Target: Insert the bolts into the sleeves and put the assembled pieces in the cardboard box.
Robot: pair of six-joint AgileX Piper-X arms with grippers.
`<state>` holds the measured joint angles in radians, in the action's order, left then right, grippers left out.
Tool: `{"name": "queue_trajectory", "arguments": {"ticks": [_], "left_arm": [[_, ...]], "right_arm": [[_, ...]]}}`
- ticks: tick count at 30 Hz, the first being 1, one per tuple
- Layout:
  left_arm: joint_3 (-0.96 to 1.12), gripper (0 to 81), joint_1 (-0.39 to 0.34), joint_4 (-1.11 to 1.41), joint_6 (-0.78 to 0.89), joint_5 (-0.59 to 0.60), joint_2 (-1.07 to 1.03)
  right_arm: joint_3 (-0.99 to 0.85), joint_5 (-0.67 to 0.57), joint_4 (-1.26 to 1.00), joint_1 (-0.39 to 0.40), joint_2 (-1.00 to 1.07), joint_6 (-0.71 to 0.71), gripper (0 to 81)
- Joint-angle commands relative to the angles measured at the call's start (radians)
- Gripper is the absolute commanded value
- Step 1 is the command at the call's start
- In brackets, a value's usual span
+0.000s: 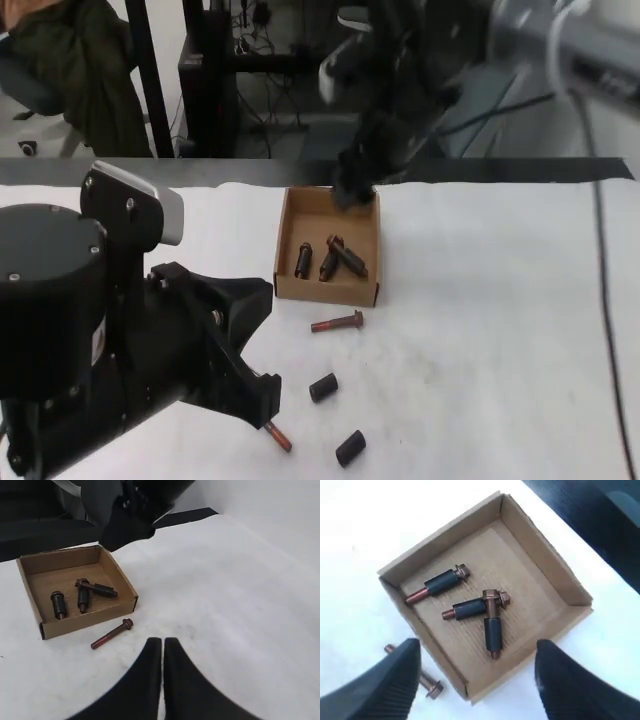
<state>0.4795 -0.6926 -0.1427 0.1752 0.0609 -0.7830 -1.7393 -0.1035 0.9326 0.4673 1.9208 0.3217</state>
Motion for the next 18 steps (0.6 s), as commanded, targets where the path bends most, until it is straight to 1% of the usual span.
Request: {"name": "queue_trajectory", "arguments": {"ticks": [1, 3, 4, 6, 8, 12, 16, 17, 18], "left_arm": [[0.001, 1.8, -0.004, -0.002, -0.003, 0.001, 0.003], [0.001, 1.8, -0.004, -0.002, -0.003, 0.001, 0.003], [0.001, 1.8, -0.004, -0.002, -0.003, 0.001, 0.003], [0.001, 1.8, -0.004, -0.002, -0.003, 0.001, 0.003], [0.001, 1.8, -0.004, -0.002, -0.003, 0.001, 0.003], [0.001, 1.8, -0.004, -0.002, -0.004, 0.001, 0.003], [0.001, 1.8, -0.004, -0.043, -0.076, 0.001, -0.001], [0.001, 0.6, -0.004, -0.053, -0.094, 0.006, -0.009], [0.005, 1.7, -0.001, -0.058, -0.118, 0.034, -0.019]], "right_arm": [[-0.004, -0.015, 0.078, 0.007, -0.068, -0.001, 60.6], [0.018, -0.021, 0.101, 0.017, -0.104, -0.001, 59.4], [0.040, -0.034, 0.102, 0.022, -0.125, -0.001, 56.3], [0.092, -0.081, 0.098, 0.034, -0.165, -0.001, 46.8], [0.167, -0.116, 0.079, 0.049, -0.210, -0.001, 40.0], [0.342, -0.129, -0.008, 0.064, -0.302, -0.039, 39.5], [0.508, -0.168, -0.040, 0.061, -0.409, -0.108, 39.5], [0.548, -0.168, -0.042, 0.061, -0.444, -0.122, 39.5], [0.588, -0.171, -0.046, 0.061, -0.480, -0.137, 39.5]]}}
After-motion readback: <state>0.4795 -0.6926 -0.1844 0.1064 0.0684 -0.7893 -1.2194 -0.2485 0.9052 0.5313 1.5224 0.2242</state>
